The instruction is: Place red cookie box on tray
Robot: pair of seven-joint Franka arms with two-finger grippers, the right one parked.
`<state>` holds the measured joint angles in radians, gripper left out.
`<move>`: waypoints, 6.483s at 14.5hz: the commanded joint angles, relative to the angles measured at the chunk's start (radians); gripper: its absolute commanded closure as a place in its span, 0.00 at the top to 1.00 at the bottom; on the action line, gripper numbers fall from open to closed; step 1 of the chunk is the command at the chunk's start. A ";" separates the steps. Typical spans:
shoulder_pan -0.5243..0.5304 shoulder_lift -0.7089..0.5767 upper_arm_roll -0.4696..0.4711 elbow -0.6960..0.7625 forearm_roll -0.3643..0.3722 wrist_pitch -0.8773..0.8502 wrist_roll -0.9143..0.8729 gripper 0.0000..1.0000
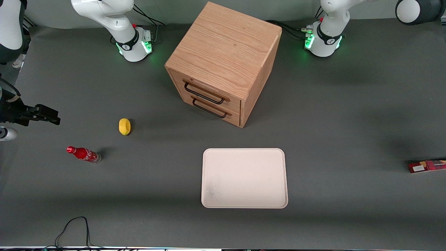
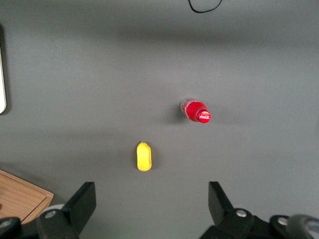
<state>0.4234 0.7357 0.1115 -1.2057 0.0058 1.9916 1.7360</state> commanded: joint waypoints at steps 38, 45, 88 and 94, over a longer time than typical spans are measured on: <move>-0.110 0.019 -0.001 0.020 -0.092 -0.133 -0.226 0.00; -0.330 -0.114 -0.028 0.015 -0.101 -0.315 -0.884 0.00; -0.596 -0.404 -0.102 -0.248 -0.032 -0.201 -1.973 1.00; -0.441 -0.646 -0.102 -0.450 -0.029 -0.292 -1.746 1.00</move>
<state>-0.0483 0.2058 0.0212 -1.5198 -0.0249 1.6909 -0.0920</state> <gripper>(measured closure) 0.000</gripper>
